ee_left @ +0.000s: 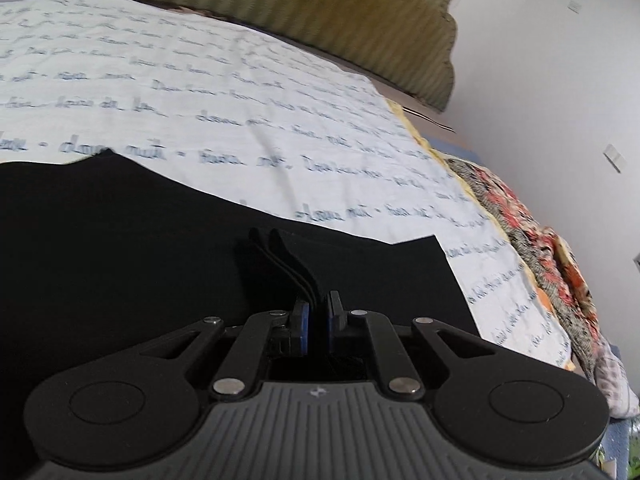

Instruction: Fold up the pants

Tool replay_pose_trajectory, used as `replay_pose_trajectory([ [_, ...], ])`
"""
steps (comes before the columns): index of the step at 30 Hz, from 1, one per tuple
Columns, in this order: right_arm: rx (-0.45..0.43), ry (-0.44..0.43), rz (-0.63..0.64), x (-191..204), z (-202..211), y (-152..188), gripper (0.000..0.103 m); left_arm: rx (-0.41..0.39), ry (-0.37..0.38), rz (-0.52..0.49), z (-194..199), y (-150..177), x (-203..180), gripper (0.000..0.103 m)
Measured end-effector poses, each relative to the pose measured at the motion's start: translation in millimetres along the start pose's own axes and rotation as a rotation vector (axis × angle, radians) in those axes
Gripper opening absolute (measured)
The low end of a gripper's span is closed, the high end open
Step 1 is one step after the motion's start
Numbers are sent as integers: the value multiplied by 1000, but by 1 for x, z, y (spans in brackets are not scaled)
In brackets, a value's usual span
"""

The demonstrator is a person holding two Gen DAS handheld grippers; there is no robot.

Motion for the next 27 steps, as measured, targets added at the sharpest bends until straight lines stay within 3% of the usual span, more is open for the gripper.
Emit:
replay_pose_trajectory([
  [7,-18,-54,-2,24,-6,-9,8,-42,-87,-77,10,-8,13,8],
  [13,45,-107,-12,19,-23,2,12,31,-141,-88,6,5,27,8],
  [16,61,-150,-23,14,-17,1,16,37,-154,-96,14,3,30,9],
  [18,50,-165,-59,-2,-5,-5,17,14,-201,-135,23,-3,32,9],
  [21,20,-34,-82,-49,9,-9,26,-21,-253,-175,35,-10,35,9],
  [23,41,96,-104,-89,6,0,26,-10,-228,-162,36,-11,30,9],
  [25,125,195,-145,-123,-4,20,26,12,-198,-167,35,-7,23,9],
  [27,232,218,-193,-140,-10,50,26,25,-194,-200,33,-3,16,9],
])
Point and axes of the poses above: each gripper's, at about its wrist camera, not at the fingertips, and z roughly against the way its jaws point, x to its left, y to its underside, the point moved 7 cm from there along -z, roughly the way its jaws point, and after that the axes turned 15 degrees about -x, right-handed, at the moved point
